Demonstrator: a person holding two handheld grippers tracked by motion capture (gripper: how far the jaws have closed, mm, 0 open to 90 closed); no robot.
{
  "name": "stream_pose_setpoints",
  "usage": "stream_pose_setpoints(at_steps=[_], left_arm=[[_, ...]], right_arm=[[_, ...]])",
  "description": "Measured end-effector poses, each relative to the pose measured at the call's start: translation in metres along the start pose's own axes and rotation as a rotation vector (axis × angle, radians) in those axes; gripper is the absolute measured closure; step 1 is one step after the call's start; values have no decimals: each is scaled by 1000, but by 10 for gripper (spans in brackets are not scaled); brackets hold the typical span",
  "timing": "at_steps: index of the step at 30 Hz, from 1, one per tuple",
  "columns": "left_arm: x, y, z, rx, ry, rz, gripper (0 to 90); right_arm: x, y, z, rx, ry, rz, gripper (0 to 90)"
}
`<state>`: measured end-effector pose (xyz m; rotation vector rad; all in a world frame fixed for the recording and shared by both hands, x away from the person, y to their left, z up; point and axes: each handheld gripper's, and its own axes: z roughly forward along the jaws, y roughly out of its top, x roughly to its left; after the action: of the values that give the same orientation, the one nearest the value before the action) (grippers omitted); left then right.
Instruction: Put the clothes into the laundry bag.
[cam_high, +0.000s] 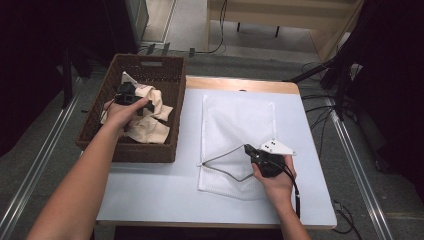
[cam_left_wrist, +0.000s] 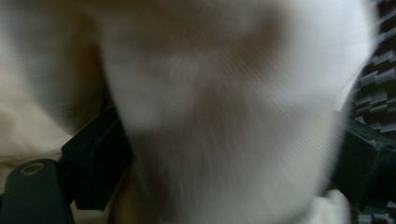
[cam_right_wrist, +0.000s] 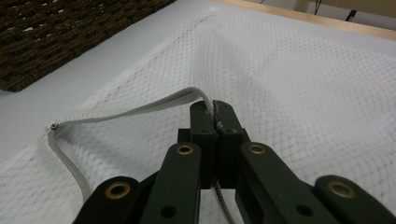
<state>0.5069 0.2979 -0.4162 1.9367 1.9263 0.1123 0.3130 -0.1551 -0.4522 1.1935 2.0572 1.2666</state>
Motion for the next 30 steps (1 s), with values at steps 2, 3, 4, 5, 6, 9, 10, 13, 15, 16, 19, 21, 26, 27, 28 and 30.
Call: stream_pose_setpoints(at_steps=[2,3,4,5,6,9,10,13,15,16,19,21,26,27,28,30], left_arm=[[-6,1,8,34,23,20,59],[-8,1,11,45,29,32,59],[-10,1,13,55,36,57,0],[-12,0,15,68,46,88,0],[-15,-1,18,75,73,118,0],[-24,-3,18,102,208,220,105],[-26,-3,16,94,222,227,210],[-25,-2,7,41,198,229,528],[-23,-2,4,28,173,217,633],[-22,-2,2,15,154,209,633],[-22,-1,-12,-83,121,195,669],[-27,-3,-32,-236,100,224,679],[-33,-14,-65,-483,24,281,681],[-33,-14,-65,-483,24,281,681],[-33,-17,-70,-523,13,285,681],[-36,-22,-79,-595,26,294,681]], right_arm=[[0,0,0,3,2,0,900],[1,0,1,3,2,-5,900],[1,-1,1,4,1,-5,900],[1,-1,1,4,1,-5,900],[2,-1,2,7,1,-6,900],[3,-1,2,10,1,-9,900],[3,-1,2,9,1,-11,900],[3,-1,2,7,1,-9,900],[2,-1,2,6,2,-10,900],[2,-1,2,6,2,-10,900],[2,-1,1,5,4,-12,900],[1,-1,0,1,1,-7,900],[-1,-1,-1,-11,5,-9,900],[-1,-1,-1,-15,6,-7,900],[-1,-1,-2,-16,8,-4,900],[-2,-1,-2,-17,12,1,900]])
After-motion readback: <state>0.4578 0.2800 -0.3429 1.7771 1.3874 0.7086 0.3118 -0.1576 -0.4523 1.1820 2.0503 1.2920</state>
